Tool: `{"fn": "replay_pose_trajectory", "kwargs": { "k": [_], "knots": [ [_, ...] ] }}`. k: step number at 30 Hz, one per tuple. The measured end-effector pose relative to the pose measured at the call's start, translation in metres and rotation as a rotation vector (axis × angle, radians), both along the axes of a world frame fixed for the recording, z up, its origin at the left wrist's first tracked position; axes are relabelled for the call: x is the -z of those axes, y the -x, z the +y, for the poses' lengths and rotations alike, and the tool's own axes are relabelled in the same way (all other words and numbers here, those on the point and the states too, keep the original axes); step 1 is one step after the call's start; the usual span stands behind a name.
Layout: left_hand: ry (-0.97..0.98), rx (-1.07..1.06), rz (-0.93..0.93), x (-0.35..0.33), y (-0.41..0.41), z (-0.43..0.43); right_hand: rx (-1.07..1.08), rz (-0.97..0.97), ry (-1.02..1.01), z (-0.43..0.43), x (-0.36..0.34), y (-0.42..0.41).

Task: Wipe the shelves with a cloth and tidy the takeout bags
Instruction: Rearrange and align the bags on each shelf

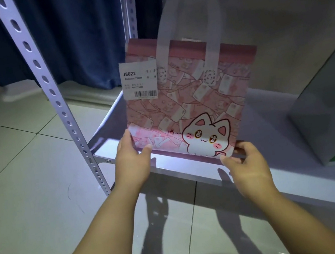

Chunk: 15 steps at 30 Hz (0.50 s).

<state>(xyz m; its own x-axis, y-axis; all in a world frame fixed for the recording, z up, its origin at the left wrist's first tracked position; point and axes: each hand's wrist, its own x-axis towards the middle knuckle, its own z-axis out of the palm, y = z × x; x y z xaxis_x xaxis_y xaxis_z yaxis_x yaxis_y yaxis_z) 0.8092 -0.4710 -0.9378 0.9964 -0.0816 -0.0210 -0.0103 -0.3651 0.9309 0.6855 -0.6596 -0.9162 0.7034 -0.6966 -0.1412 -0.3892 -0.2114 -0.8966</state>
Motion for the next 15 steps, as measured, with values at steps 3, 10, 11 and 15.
{"fn": "replay_pose_trajectory", "kwargs": {
  "k": [3, 10, 11, 15],
  "knots": [
    [0.018, 0.034, 0.021, 0.000, -0.001, -0.006, 0.010, 0.010, -0.006, -0.007, 0.002, 0.005],
    [0.007, 0.014, 0.035, 0.002, 0.002, -0.002, -0.020, -0.012, -0.041, -0.003, 0.006, 0.011],
    [0.005, 0.011, 0.038, 0.003, 0.002, 0.000, -0.036, -0.017, -0.018, -0.002, 0.006, 0.013],
    [-0.040, 0.012, 0.048, 0.002, 0.006, 0.007, -0.071, -0.001, 0.034, 0.003, 0.002, 0.020]
  ]
}}
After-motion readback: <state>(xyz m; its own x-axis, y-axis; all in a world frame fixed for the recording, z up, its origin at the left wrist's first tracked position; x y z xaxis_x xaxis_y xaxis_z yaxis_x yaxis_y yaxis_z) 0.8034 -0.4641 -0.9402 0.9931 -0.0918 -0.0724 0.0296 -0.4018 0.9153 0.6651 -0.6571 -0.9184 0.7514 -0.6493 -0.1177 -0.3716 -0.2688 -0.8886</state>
